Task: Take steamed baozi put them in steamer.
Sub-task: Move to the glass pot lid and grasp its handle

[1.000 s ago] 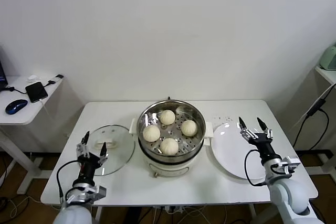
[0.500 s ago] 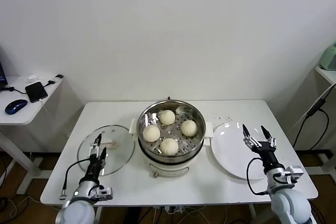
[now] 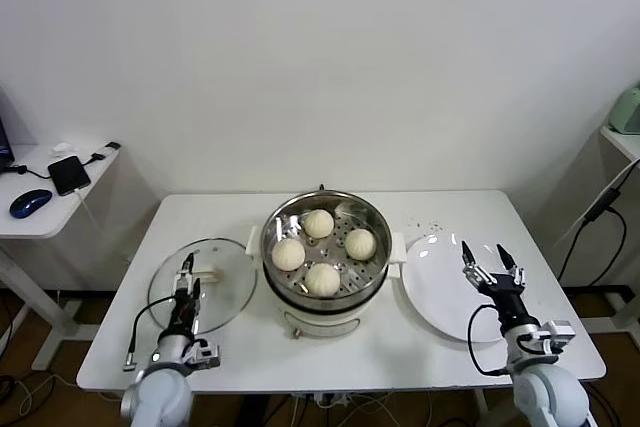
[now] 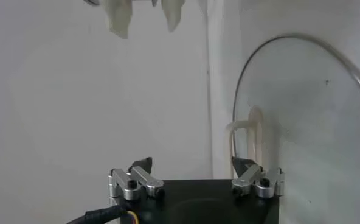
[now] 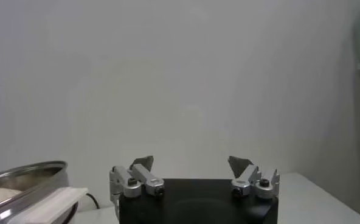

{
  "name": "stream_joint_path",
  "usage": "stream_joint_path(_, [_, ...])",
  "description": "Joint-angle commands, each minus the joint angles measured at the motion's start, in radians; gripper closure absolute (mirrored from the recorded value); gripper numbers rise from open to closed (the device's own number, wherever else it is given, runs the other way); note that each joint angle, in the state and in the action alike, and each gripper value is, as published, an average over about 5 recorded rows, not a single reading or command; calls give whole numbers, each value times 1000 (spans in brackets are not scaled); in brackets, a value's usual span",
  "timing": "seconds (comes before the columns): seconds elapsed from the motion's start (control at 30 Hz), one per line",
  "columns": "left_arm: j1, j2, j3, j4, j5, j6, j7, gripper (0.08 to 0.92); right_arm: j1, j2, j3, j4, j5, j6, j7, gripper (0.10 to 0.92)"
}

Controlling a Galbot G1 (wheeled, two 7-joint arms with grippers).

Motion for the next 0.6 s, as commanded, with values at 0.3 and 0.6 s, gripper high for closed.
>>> stream_joint_path(0.3, [-126,-7,-9,183,-7,27,-21,177,16,9,3,-27,-4,5,2,203])
stream_joint_path(0.6, [-173,-14,-14,210,-43,43,-16,177,25,14,2,-41,-6,5,1,203])
